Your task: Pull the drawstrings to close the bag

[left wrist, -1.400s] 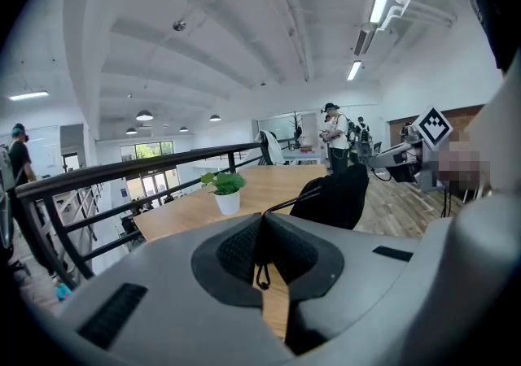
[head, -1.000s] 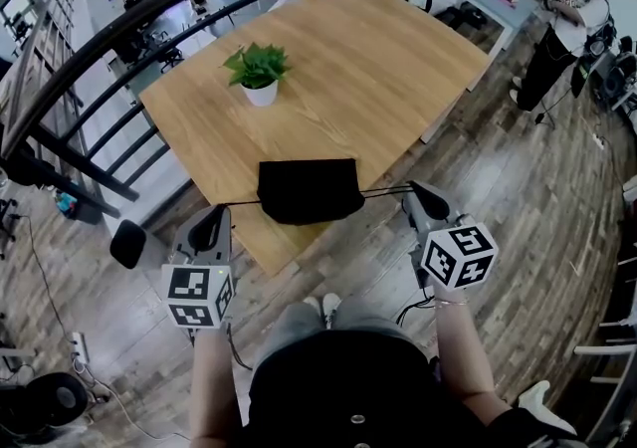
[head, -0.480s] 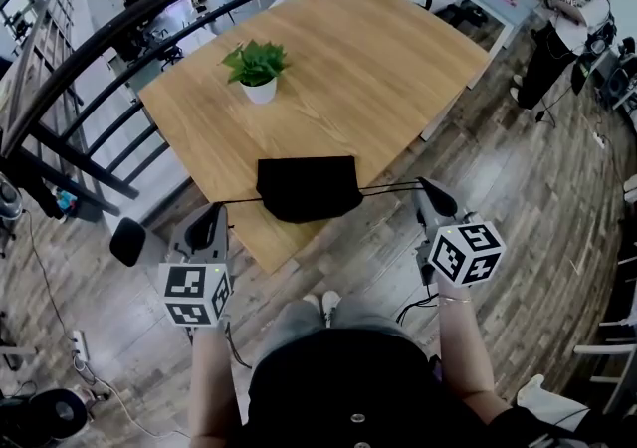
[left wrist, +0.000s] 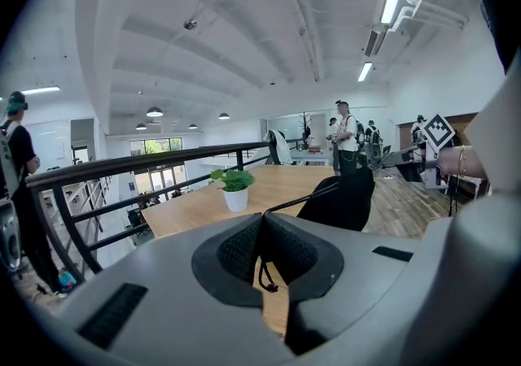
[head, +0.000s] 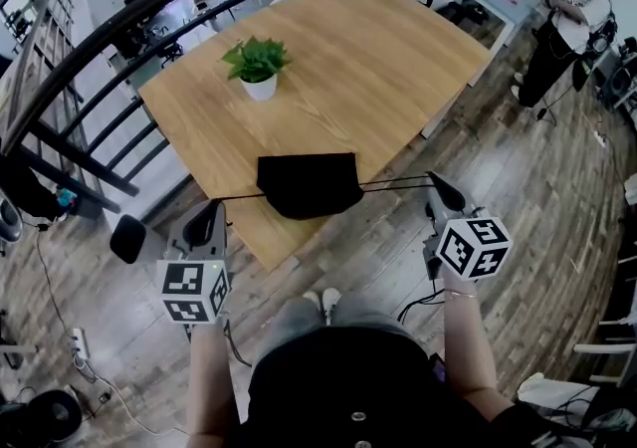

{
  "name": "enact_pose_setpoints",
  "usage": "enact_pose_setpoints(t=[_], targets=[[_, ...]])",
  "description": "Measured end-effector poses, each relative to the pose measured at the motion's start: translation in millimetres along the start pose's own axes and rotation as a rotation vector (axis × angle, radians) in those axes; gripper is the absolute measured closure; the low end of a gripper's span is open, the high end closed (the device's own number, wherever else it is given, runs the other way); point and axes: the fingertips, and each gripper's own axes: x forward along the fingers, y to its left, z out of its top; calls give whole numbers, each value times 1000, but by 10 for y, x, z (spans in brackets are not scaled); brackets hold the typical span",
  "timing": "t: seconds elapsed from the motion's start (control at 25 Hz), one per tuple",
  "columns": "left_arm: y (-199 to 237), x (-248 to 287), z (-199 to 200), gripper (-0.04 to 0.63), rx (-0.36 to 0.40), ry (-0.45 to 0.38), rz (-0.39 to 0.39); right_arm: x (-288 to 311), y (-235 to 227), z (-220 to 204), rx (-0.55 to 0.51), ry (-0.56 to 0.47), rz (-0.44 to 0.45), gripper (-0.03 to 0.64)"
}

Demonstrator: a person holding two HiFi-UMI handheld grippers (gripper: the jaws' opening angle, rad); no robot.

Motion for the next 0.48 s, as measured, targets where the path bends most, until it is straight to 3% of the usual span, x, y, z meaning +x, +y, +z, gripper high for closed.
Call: enact_pose_setpoints(t=[0.48], targets=[[85,6,-54,572,-8,11,13,-5,-165,13,22,-2,-40,618]])
